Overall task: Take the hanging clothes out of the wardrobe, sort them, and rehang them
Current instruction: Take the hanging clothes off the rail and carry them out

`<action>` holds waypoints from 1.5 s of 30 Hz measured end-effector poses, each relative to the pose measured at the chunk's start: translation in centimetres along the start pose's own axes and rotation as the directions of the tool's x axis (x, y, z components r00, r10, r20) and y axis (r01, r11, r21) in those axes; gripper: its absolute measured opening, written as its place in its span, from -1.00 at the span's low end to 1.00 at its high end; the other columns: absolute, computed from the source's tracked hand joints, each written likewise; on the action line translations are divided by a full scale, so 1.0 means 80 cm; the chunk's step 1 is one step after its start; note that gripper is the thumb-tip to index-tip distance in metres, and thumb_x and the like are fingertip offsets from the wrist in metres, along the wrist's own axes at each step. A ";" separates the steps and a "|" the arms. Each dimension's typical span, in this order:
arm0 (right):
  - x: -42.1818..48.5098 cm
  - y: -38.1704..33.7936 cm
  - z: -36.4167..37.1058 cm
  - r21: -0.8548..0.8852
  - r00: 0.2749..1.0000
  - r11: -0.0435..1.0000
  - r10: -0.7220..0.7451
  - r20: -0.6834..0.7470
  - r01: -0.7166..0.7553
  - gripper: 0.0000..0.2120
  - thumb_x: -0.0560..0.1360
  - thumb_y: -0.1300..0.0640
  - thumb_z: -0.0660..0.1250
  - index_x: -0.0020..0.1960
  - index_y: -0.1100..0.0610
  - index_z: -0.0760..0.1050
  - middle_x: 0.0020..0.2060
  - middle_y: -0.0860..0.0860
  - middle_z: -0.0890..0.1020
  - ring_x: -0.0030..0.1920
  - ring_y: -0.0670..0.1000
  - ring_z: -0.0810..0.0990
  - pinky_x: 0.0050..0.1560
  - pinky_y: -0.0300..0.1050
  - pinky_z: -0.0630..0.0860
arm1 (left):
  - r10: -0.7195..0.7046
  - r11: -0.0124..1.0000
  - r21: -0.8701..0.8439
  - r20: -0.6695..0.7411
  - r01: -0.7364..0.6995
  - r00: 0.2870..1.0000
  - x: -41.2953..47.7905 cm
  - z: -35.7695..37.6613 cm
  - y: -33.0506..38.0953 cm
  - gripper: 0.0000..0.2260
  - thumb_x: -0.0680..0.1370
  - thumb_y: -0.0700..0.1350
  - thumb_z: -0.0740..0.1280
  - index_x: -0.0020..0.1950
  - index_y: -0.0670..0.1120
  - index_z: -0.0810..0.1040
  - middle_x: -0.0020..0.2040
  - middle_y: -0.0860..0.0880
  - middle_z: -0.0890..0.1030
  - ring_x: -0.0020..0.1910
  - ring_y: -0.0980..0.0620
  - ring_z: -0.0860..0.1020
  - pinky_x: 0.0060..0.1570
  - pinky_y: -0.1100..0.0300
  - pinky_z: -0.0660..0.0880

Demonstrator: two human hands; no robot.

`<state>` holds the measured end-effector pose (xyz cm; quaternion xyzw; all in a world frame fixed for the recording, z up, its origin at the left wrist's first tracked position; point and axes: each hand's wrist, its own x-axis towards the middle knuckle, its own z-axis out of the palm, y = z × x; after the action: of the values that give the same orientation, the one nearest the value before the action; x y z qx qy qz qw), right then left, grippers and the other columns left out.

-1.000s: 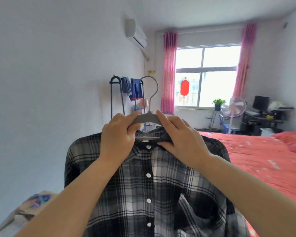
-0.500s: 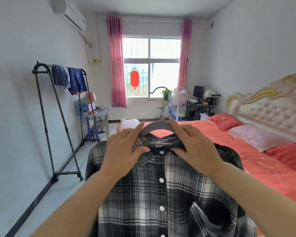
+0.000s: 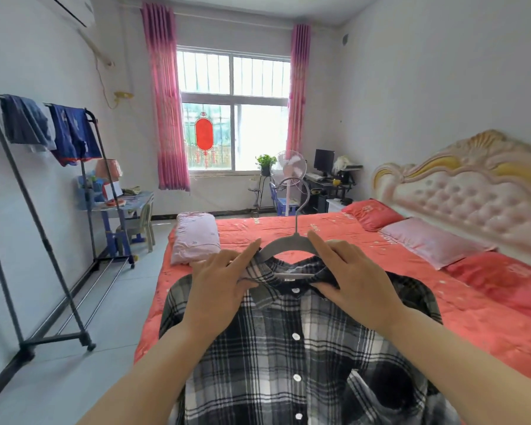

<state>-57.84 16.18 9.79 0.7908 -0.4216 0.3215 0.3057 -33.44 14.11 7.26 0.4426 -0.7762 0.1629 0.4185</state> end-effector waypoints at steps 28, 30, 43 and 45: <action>0.081 0.115 0.343 0.327 0.991 0.945 -0.073 0.111 0.033 -0.07 0.16 0.02 0.61 0.41 0.13 0.25 -0.02 0.05 0.57 -0.11 0.09 0.62 -0.32 -0.11 0.59 | -0.247 0.952 0.194 0.025 0.237 0.969 0.058 0.220 -0.167 -0.32 0.27 -0.12 0.51 0.33 0.12 0.34 -0.19 0.02 0.56 -0.20 -0.06 0.58 -0.14 0.06 0.34; 0.100 0.107 0.358 0.337 0.991 0.941 -0.076 0.113 0.034 -0.09 0.18 0.03 0.60 0.41 0.14 0.25 -0.02 0.05 0.56 -0.12 0.10 0.62 -0.33 -0.12 0.57 | -0.254 0.949 0.196 0.010 0.247 0.967 0.064 0.220 -0.193 -0.39 0.30 -0.06 0.40 0.33 0.13 0.34 -0.18 0.03 0.55 -0.19 -0.04 0.57 -0.12 0.08 0.31; 0.158 0.064 0.508 0.446 0.956 0.894 -0.090 0.279 -0.045 -0.10 0.27 0.05 0.56 0.47 0.06 0.14 0.03 0.03 0.54 -0.07 0.09 0.60 -0.26 -0.13 0.56 | -0.379 0.916 0.185 0.118 0.355 0.918 0.061 0.281 -0.340 -0.32 0.23 -0.16 0.57 0.31 0.07 0.46 -0.20 0.01 0.55 -0.20 -0.09 0.57 -0.16 0.04 0.32; 0.159 0.065 0.533 0.456 0.950 0.888 -0.090 0.299 -0.059 -0.09 0.27 0.05 0.56 0.47 0.04 0.12 0.04 0.02 0.53 -0.05 0.08 0.58 -0.24 -0.13 0.55 | -0.401 0.903 0.220 0.132 0.368 0.907 0.060 0.297 -0.354 -0.31 0.18 -0.17 0.61 0.29 0.00 0.52 -0.20 0.00 0.56 -0.21 -0.10 0.58 -0.18 0.03 0.34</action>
<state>-46.09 -24.34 -5.19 0.8846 -0.3701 0.2807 0.0421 -23.38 -19.03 -6.45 0.6378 -0.6876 0.1112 0.3288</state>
